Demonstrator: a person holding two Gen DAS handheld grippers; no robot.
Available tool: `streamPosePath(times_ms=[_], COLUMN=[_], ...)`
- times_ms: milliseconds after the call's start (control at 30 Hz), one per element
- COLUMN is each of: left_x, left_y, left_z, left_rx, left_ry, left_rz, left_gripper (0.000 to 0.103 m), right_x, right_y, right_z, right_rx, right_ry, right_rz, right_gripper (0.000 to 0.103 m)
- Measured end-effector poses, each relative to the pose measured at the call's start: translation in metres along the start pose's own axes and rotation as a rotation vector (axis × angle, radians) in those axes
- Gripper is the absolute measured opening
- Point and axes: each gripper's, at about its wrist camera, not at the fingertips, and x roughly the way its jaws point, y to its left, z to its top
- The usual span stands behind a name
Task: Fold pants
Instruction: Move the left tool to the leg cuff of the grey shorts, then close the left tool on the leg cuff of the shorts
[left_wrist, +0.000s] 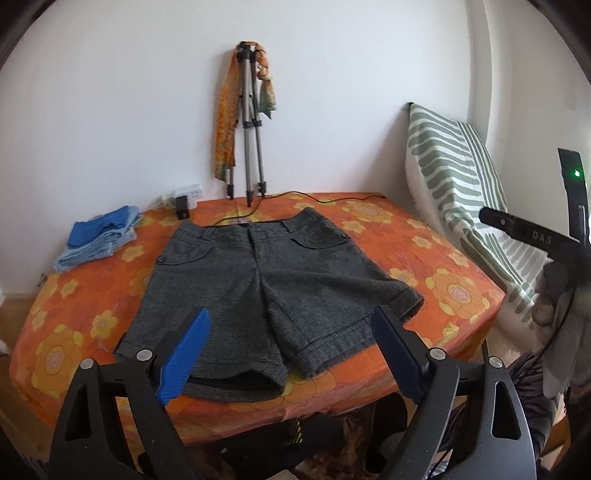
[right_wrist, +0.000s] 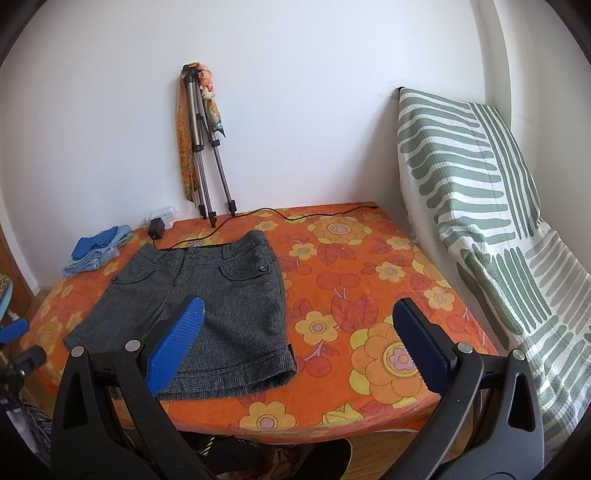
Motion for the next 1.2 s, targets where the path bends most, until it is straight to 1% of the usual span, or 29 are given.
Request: streamPosePath(times_ms=[133, 233, 267, 300, 367, 533, 633, 767, 933, 1067, 1200], left_x=[0.021, 0.037, 0.042, 0.048, 0.058, 0.084, 0.096, 0.113, 0.137, 0.156, 0.18], left_y=[-0.017, -0.033, -0.038, -0.045, -0.053, -0.071, -0.083, -0.098, -0.123, -0.144, -0.154], left_z=[-0.001, -0.002, -0.002, -0.002, -0.002, 0.003, 0.007, 0.01, 0.012, 0.014, 0.019], left_rx=[0.028, 0.073, 0.088, 0.106, 0.125, 0.146, 0.166, 0.184, 0.231, 0.27, 0.28], left_ry=[0.049, 0.086, 0.1, 0.116, 0.139, 0.183, 0.188, 0.198, 0.216, 0.228, 0.251], left_rz=[-0.098, -0.15, -0.167, -0.186, -0.214, -0.285, -0.309, -0.325, -0.35, -0.366, -0.36], left_gripper=[0.074, 0.065, 0.06, 0.054, 0.049, 0.046, 0.045, 0.045, 0.044, 0.044, 0.045], right_x=[0.015, 0.03, 0.035, 0.041, 0.051, 0.076, 0.091, 0.112, 0.137, 0.148, 0.158], right_y=[-0.013, -0.018, -0.02, -0.024, -0.029, -0.041, -0.051, -0.071, -0.095, -0.11, -0.119], right_z=[0.014, 0.021, 0.023, 0.026, 0.03, 0.038, 0.042, 0.048, 0.046, 0.044, 0.043], right_rx=[0.01, 0.001, 0.004, 0.01, 0.024, 0.041, 0.066, 0.13, 0.197, 0.236, 0.252], right_ry=[0.003, 0.011, 0.013, 0.017, 0.028, 0.048, 0.06, 0.082, 0.111, 0.139, 0.157], right_rz=[0.004, -0.009, -0.009, -0.003, 0.021, 0.066, 0.081, 0.122, 0.135, 0.152, 0.155], right_gripper=[0.103, 0.103, 0.103, 0.103, 0.103, 0.103, 0.103, 0.103, 0.103, 0.103, 0.103])
